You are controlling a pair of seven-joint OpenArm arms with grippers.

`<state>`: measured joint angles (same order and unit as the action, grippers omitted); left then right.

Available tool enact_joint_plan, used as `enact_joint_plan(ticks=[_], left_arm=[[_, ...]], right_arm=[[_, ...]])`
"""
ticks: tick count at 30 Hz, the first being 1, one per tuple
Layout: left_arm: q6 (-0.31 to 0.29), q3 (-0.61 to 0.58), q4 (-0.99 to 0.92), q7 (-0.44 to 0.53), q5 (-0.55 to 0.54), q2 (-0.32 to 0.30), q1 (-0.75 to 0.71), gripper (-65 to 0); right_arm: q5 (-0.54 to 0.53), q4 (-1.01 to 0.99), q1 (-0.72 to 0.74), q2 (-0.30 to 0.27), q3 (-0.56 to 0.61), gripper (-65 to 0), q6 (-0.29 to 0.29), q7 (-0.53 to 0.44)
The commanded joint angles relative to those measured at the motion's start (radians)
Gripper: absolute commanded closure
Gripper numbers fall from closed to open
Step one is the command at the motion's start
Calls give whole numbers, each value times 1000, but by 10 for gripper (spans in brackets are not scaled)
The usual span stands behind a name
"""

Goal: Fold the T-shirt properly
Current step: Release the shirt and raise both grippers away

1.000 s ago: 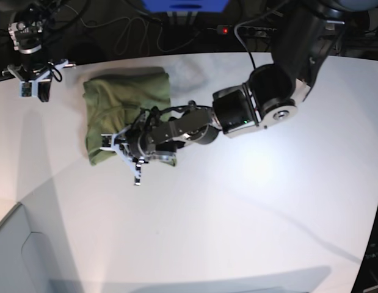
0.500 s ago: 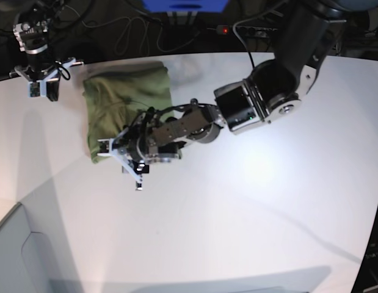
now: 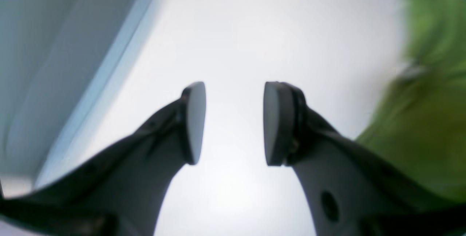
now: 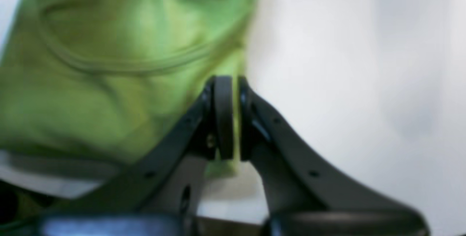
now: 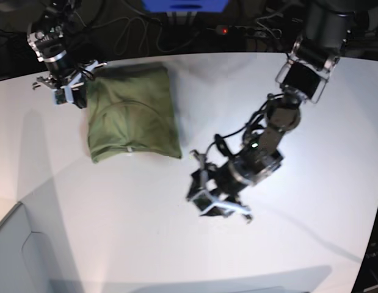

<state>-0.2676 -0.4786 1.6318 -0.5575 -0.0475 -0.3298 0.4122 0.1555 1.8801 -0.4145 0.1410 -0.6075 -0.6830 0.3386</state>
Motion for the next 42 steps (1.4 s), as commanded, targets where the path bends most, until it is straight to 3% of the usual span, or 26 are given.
enact_joint_plan(ticks=[1,5,8,12,17,25,32,37,42], left_arm=[[-2,77,37,9,-9,-4,-52,-251],[-6,401,101,12,-10,7,-296,-249],[-9,608,115,14,-64,57,-441,-249],[-9,779,106,11,-185,79,-551,-248],[-9,858,110,11,-289,73,-634,-248],[-9,946,120,11,-300,73,-703,-247],[-9,1004,166,11,-302,77,-770,-247],[-9,1012,235,11,-302,77,-855,-247],[-9,1081,269,11,-302,143,-928,-247]], right_arm=[[-20,14,1,-4,7,-2,-15,-25],[-20,-1,7,-5,30,-2,-15,-25],[-20,-35,19,-7,25,-2,-15,-25],[-20,-90,12,-7,24,-2,-15,-25],[-20,-142,-8,-11,22,-2,-15,-34],[-24,-202,-27,-56,5,-2,-15,-34],[-29,-61,-76,-48,1,-2,-15,-36],[-99,-6,-79,-56,-24,-2,-15,-28],[-98,-66,-42,-71,-79,-2,-15,-28]])
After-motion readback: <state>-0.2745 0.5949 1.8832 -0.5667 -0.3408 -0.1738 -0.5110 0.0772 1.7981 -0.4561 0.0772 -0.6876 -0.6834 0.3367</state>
